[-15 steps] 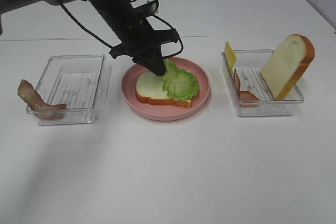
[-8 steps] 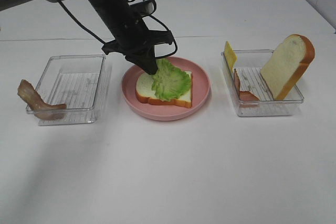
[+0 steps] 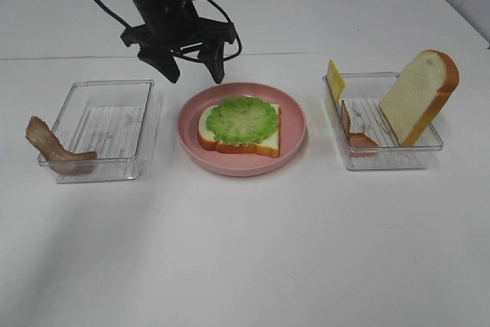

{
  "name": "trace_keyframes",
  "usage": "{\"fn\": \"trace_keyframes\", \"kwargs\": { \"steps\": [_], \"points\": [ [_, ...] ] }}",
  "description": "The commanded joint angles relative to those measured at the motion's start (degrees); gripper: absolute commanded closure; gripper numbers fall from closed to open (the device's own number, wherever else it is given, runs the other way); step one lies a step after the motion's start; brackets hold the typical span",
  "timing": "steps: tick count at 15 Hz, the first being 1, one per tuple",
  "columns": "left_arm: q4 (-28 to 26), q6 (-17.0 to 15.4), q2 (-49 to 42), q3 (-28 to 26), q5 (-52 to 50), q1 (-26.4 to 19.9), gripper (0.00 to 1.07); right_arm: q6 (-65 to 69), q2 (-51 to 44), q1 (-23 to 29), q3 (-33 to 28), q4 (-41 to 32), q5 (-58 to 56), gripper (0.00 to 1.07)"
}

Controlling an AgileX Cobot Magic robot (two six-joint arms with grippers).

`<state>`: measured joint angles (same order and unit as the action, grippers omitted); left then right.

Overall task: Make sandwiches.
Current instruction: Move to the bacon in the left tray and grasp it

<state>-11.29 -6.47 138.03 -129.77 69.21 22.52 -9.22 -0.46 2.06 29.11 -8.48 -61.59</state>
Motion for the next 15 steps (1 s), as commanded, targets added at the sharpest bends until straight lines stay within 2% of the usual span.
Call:
{"fn": "trace_keyframes", "kwargs": {
  "steps": [1,4,6,10,11,12,14,15],
  "points": [
    [5.7,-2.8,-3.2,-0.9,4.6,-0.1,0.35,-0.2,-0.5,-0.1,-0.1,0.2,0.5,0.22],
    [7.2,-3.0,-8.1,-0.3,4.6,-0.7,0.35,-0.2,-0.5,-0.1,-0.1,0.2,0.5,0.22],
    [7.2,-3.1,-12.2,3.4,4.6,-2.8,0.35,-0.2,-0.5,-0.1,-0.1,0.2,0.5,0.22],
    [6.2,-4.5,-22.5,16.4,4.6,-7.4,0.35,-0.2,-0.5,-0.1,-0.1,0.2,0.5,0.22],
    [6.2,-4.6,-23.9,18.3,4.6,-8.0,0.35,-0.2,-0.5,-0.1,-0.1,0.2,0.5,0.22],
    [6.5,-5.3,-29.8,25.3,4.6,-10.1,0.35,-0.2,-0.5,-0.1,-0.1,0.2,0.5,0.22],
    [7.5,-5.5,-35.2,32.8,4.6,-11.9,0.35,-0.2,-0.5,-0.1,-0.1,0.2,0.5,0.22],
    [7.8,-5.6,-36.5,34.1,4.6,-12.4,0.35,-0.2,-0.5,-0.1,-0.1,0.2,0.5,0.22]
  ]
}}
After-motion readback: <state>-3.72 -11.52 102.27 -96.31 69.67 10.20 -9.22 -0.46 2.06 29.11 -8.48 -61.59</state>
